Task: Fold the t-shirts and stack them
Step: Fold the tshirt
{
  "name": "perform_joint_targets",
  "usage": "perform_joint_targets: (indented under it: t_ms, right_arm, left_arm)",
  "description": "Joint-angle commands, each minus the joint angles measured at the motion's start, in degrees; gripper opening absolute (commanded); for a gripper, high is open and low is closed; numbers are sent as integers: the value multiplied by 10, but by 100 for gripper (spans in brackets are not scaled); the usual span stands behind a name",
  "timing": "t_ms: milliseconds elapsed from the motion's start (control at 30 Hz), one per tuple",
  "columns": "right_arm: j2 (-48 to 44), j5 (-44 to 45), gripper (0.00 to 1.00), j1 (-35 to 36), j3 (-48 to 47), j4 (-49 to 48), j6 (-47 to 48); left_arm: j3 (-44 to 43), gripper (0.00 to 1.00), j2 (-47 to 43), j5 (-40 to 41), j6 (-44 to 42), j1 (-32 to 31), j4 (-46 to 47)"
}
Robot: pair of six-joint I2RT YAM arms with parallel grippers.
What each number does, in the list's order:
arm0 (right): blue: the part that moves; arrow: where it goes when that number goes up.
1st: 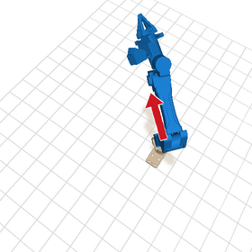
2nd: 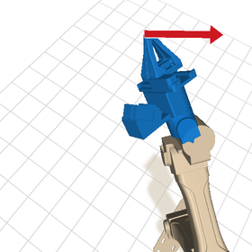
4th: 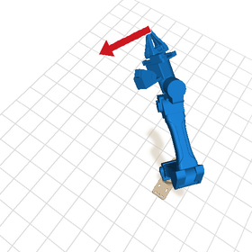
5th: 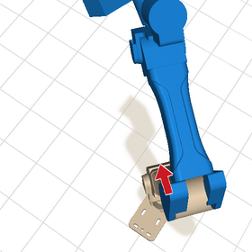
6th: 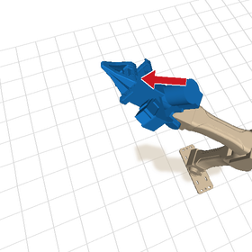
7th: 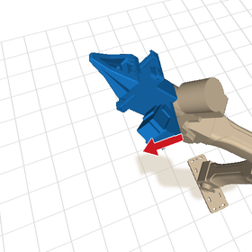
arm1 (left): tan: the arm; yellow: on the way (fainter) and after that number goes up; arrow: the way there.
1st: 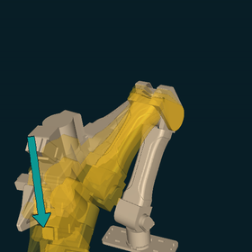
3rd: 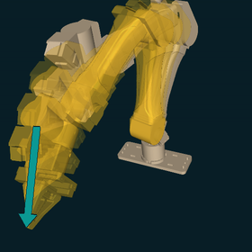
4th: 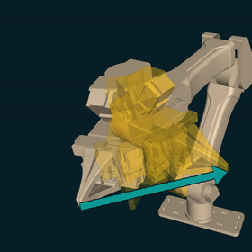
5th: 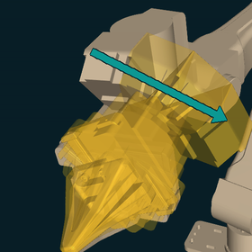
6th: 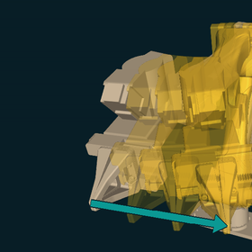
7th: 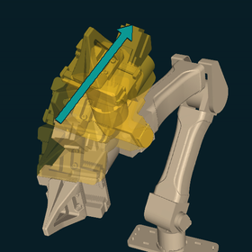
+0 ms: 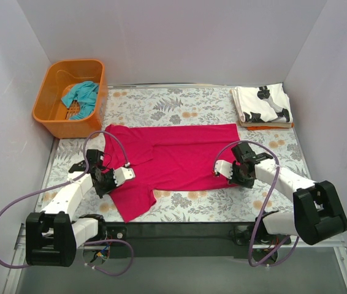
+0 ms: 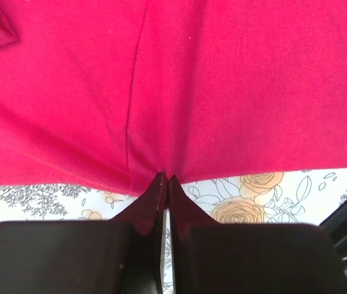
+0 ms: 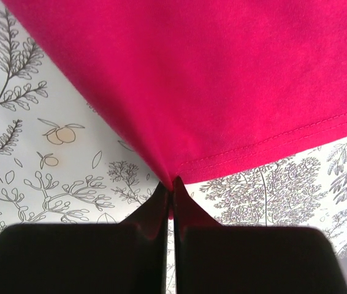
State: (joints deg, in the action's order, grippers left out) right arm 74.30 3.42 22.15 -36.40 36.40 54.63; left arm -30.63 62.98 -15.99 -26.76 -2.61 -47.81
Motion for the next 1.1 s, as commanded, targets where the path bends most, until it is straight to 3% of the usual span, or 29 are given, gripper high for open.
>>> perform_joint_targets:
  t_ms: [0, 233, 367, 667, 1067]
  right_arm:
    - [-28, 12, 1, 0, 12, 9, 8]
    - [-71, 15, 1, 0, -11, 46, 15]
    - [-53, 17, 1, -11, -52, 49, 22]
    - [35, 2, 1, -47, -155, 50, 53]
    - [219, -13, 1, -90, -310, 51, 87]
  left_arm:
    - [-30, 0, -18, -18, -15, 7, -38]
    - [-62, 0, -45, -37, -20, 16, -79]
    - [-119, 0, -13, -48, 7, 25, -59]
    - [-226, 0, 83, -78, 21, 52, -29]
    - [-333, 0, 228, -89, 89, 66, 47]
